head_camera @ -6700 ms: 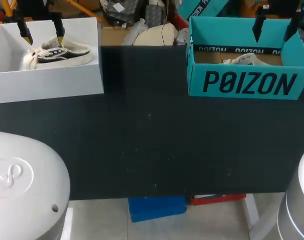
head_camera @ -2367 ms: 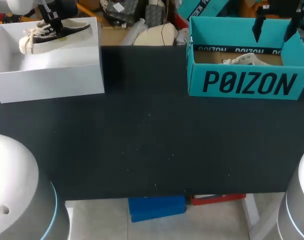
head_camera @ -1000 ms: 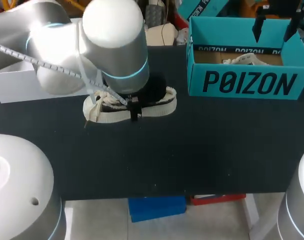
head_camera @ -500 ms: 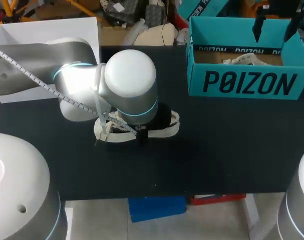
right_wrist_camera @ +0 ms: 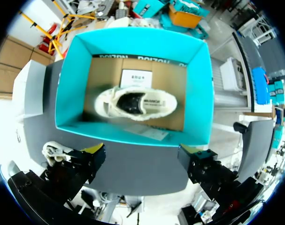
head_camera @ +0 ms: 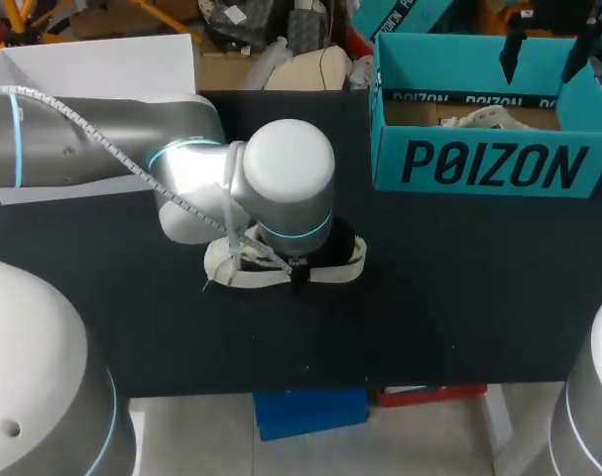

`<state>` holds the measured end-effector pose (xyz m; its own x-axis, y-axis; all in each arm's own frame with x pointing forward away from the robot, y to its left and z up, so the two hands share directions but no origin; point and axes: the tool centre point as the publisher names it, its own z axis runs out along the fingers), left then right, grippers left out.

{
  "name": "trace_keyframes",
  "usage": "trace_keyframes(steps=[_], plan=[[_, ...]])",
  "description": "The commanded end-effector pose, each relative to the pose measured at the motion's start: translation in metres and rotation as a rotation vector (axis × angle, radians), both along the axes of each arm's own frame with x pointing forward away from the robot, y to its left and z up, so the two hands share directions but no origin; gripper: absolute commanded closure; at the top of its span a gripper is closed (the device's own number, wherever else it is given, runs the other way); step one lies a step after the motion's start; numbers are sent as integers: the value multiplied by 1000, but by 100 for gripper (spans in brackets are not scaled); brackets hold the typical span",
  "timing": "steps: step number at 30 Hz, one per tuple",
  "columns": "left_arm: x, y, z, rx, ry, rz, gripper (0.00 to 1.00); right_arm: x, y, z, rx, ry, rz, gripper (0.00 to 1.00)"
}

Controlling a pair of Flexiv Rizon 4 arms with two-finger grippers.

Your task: Take the shoe out of the shoebox, open the shoe tongue, remove and reinsert the insole, then place the shoe into the shoebox

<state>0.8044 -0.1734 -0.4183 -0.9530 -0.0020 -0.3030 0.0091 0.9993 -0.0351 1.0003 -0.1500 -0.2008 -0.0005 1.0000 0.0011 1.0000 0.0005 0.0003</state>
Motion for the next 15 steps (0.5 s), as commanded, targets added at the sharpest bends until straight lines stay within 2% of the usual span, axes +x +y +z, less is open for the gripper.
trace_keyframes(steps=[1,5,7,10,15], plan=[[1,-1,7,-19,16,-25,0,0,0,0,0,0,0,0],[-7,0,34,-82,35,-80,0,0,0,0,0,0,0,0],[-13,1,50,-155,102,-115,0,0,0,0,0,0,0,0],[-26,4,75,-200,105,-173,0,0,0,0,0,0,0,0],[-34,27,113,-316,160,-142,0,0,0,0,0,0,0,0]])
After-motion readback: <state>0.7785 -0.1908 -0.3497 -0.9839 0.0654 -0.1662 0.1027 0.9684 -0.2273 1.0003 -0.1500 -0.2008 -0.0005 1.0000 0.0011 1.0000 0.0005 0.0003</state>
